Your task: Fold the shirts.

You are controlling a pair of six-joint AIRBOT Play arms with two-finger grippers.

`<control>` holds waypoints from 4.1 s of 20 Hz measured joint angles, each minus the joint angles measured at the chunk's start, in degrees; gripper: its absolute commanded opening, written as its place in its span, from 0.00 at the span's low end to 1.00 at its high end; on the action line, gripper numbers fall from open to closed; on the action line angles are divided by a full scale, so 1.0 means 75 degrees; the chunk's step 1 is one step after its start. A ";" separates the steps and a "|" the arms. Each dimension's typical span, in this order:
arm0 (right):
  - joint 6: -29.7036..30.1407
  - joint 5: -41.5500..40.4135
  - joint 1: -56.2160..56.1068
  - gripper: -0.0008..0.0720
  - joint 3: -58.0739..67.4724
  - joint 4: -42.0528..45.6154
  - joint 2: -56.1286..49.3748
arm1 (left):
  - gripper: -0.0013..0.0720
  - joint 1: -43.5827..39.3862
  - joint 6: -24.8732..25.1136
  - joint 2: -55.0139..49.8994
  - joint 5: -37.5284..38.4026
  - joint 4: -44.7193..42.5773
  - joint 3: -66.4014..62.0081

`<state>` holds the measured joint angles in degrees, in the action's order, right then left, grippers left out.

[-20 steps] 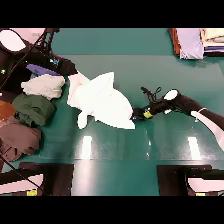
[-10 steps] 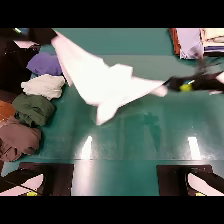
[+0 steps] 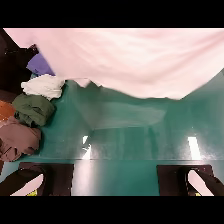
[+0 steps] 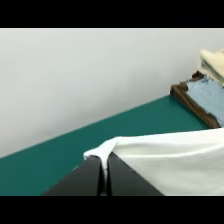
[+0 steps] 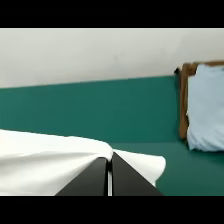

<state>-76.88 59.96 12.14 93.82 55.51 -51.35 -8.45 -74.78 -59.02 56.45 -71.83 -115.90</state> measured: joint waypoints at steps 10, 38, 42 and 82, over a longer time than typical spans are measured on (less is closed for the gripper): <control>-0.0035 0.0664 0.1075 0.03 0.3075 -0.0012 -0.0181 | 0.05 -0.0003 -0.0038 0.1428 -0.1306 0.0551 -0.0184; -0.0411 0.1888 -0.1037 0.42 0.1148 0.1241 -0.6181 | 0.59 0.0312 -0.0950 -0.5922 0.1743 -0.0242 0.0595; -0.0064 0.2850 -0.0463 0.42 0.0262 0.0868 -0.5470 | 0.59 0.0909 -0.1271 -0.5377 0.2862 -0.0262 0.0787; 0.0458 0.2369 0.2221 0.62 -0.7898 0.1174 -0.1332 | 0.05 0.1346 -0.0399 -0.0236 0.0356 0.2629 1.0751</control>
<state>-73.45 77.73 28.80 34.59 64.31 -61.34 1.65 -77.78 -60.80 59.11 -52.12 -35.27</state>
